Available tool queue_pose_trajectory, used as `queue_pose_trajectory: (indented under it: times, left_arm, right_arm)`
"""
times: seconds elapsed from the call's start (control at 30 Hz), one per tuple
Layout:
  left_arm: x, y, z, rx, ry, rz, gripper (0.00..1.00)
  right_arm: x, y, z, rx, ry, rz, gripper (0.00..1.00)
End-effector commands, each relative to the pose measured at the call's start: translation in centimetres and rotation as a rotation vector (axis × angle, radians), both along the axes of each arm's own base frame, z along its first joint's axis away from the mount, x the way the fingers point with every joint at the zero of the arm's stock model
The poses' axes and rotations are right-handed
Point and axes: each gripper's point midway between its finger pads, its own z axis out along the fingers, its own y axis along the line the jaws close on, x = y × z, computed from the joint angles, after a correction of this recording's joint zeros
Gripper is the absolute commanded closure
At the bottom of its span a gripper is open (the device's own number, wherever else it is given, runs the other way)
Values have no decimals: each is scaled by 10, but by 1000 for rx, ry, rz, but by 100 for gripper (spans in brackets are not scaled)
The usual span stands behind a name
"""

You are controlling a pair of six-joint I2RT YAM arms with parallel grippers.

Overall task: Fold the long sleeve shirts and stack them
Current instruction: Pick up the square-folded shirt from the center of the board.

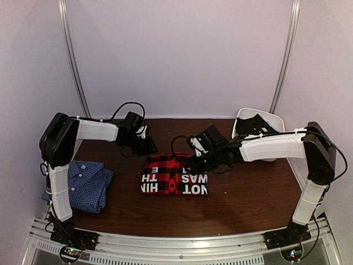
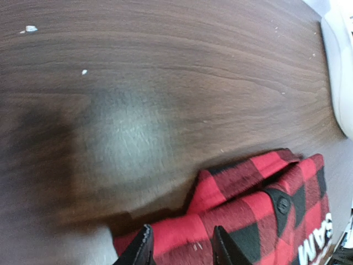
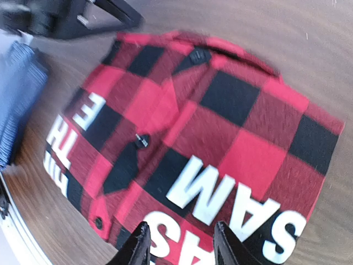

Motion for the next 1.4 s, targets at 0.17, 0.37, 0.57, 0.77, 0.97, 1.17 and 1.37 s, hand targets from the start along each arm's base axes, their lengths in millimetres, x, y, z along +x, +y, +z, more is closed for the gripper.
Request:
queue_pose_trajectory:
  times: [0.17, 0.37, 0.57, 0.77, 0.97, 1.17, 1.37]
  left_arm:
    - [-39, 14, 65, -99, -68, -17, 54]
    - [-91, 23, 47, -153, 18, -49, 51]
    - [-133, 26, 22, -148, 93, -74, 49]
    - [-148, 27, 5, -147, 135, -74, 48]
    - [-146, 22, -5, -154, 158, -62, 49]
    - [-148, 18, -16, -152, 180, -54, 51]
    - [-146, 20, -28, -131, 198, -22, 55]
  right_arm:
    - [-19, -16, -34, -28, 51, -32, 60]
    - [-25, -27, -56, -76, 80, -44, 60]
    - [-36, -36, -78, -98, 126, -47, 60]
    - [-40, -40, -83, -98, 144, -54, 60]
    - [-39, -37, -72, -74, 133, -56, 59]
    - [-39, -38, -63, -60, 120, -63, 59]
    - [-40, -40, -59, -52, 114, -68, 58]
